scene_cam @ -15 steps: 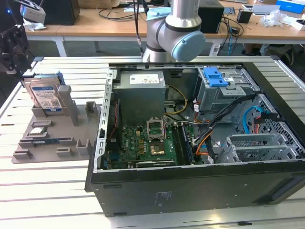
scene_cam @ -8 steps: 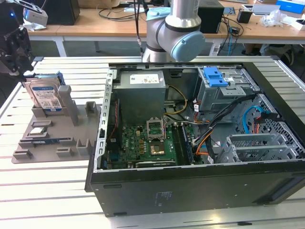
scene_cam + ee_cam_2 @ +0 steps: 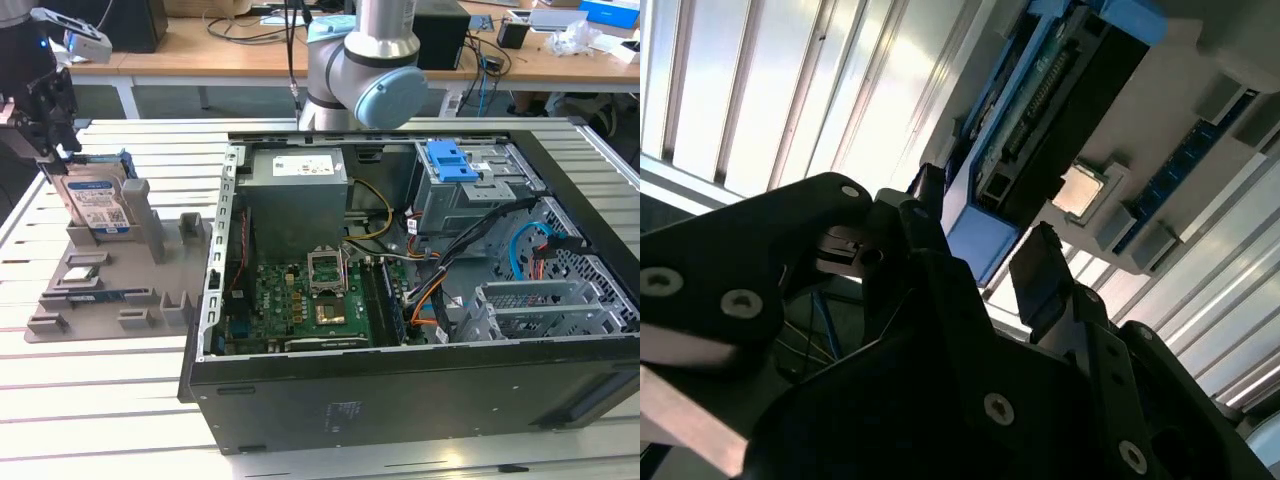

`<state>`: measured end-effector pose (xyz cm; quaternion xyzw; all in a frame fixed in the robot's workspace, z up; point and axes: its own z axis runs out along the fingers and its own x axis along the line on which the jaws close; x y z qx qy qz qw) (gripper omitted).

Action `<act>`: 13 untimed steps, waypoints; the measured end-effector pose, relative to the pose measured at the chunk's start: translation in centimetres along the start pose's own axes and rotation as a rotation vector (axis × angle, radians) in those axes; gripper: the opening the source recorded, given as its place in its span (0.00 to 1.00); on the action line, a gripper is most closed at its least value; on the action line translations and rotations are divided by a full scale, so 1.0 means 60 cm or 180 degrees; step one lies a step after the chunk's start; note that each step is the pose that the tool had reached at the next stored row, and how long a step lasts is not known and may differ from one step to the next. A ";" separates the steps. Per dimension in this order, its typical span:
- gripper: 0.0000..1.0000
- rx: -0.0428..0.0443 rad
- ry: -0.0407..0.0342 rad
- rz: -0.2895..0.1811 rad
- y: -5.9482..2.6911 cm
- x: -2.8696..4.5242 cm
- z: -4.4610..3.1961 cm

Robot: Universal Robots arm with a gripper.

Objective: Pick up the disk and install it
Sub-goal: 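Pick up the disk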

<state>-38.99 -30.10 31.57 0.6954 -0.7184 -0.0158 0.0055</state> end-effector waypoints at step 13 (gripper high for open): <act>0.54 -0.0002 0.0003 -0.0100 -0.001 0.001 0.048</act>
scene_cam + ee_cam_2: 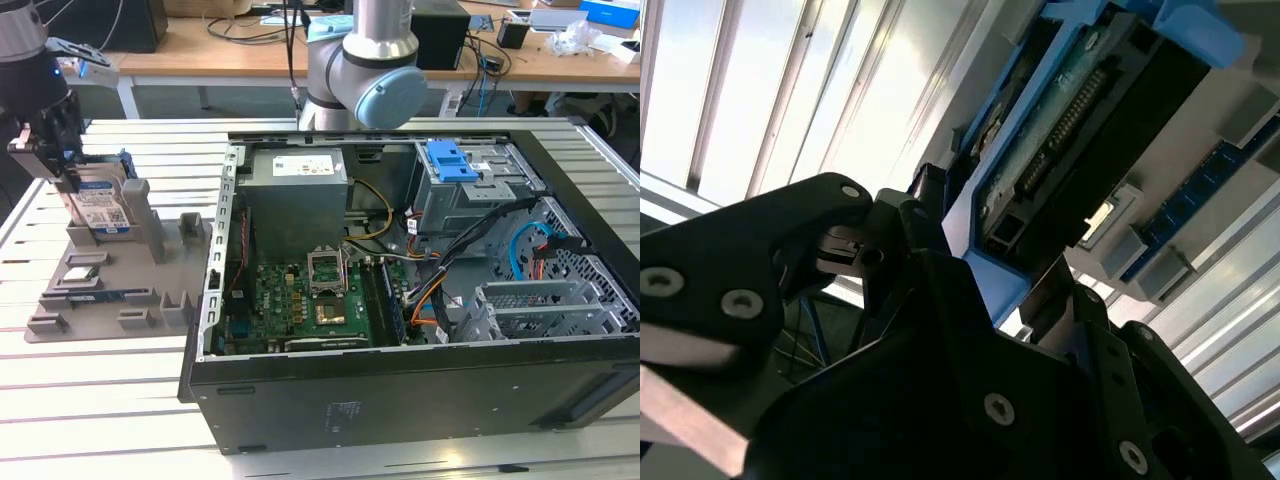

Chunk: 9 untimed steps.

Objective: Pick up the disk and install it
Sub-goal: 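Pick up the disk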

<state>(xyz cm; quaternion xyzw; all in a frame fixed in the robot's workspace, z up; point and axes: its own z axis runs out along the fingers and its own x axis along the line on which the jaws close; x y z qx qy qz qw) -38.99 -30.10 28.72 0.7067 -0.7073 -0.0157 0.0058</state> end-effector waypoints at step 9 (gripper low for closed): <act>0.53 0.0000 0.0000 0.0000 0.000 0.000 0.004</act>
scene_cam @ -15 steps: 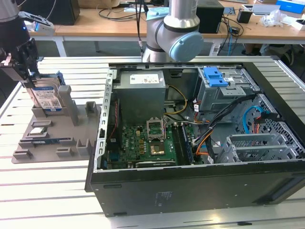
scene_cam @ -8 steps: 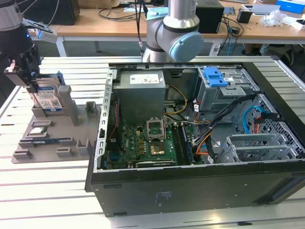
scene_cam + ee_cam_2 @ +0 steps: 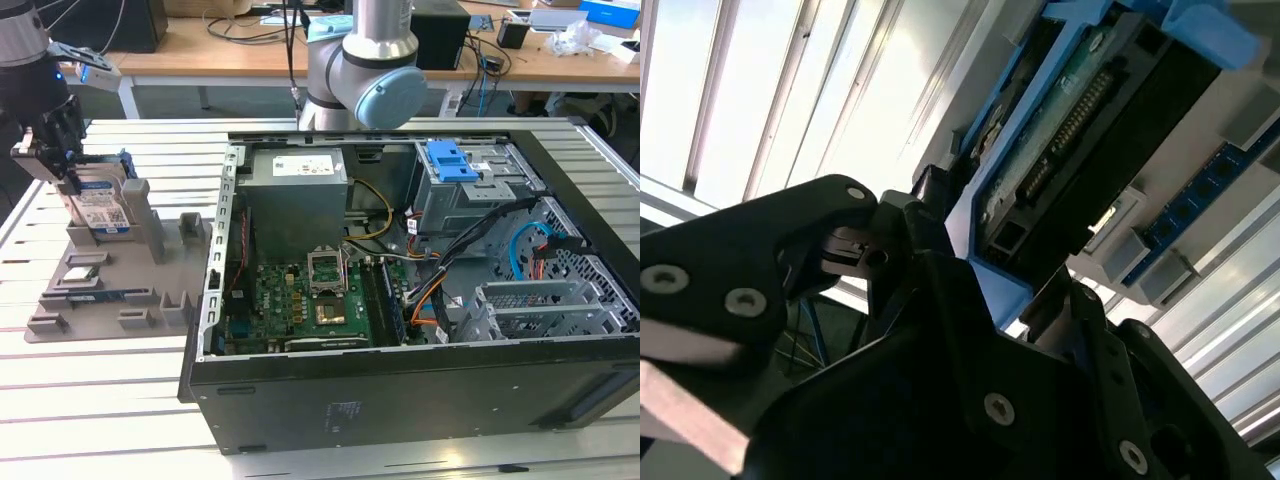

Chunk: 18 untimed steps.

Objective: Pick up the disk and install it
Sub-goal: 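Pick up the disk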

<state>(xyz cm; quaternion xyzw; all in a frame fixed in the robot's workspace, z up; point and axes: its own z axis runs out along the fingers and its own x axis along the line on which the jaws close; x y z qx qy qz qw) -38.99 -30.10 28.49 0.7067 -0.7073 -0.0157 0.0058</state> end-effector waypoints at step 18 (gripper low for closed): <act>0.37 0.0000 0.0000 0.0000 0.000 0.000 0.002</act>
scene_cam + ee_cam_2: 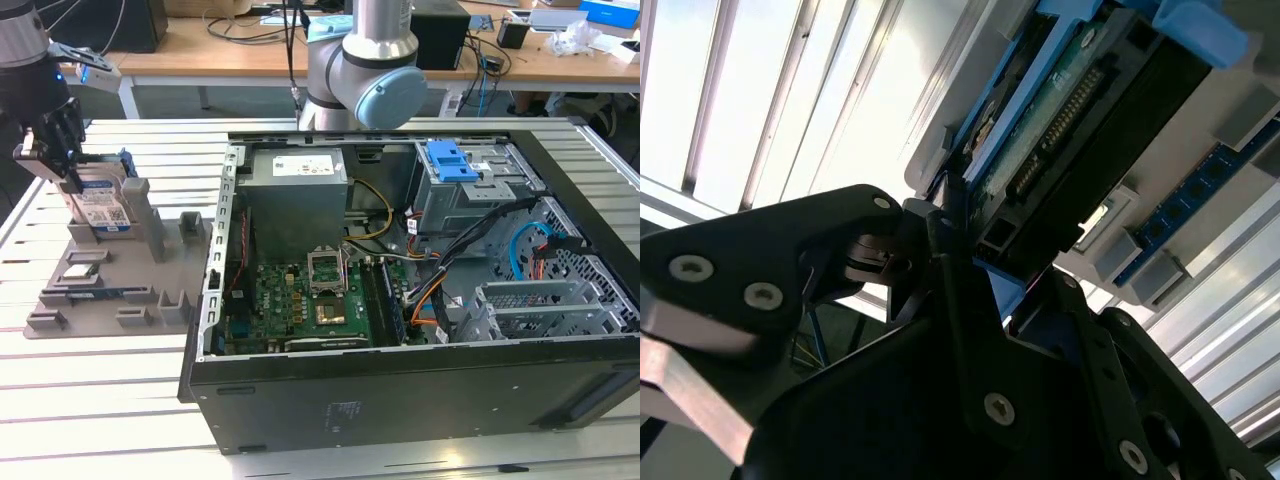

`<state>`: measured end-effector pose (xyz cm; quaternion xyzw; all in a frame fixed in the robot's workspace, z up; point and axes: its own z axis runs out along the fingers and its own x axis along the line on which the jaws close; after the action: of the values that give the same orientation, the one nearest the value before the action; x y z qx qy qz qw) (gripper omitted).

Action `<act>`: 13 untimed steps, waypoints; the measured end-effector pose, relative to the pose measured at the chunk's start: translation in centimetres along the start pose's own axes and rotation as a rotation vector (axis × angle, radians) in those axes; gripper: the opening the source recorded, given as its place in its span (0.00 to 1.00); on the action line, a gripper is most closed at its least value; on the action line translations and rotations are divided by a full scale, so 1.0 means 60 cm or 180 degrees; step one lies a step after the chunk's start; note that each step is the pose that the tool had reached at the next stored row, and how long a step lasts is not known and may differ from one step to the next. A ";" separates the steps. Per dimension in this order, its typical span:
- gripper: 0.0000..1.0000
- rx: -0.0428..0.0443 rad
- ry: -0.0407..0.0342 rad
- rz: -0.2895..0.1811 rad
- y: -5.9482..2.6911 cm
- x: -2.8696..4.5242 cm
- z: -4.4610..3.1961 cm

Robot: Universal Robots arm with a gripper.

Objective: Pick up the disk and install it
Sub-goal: 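Pick up the disk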

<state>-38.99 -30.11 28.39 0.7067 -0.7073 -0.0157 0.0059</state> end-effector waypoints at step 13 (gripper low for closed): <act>0.37 0.0000 0.0001 0.0000 0.000 0.000 -0.004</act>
<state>-38.99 -30.10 28.60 0.7067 -0.7073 -0.0156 0.0059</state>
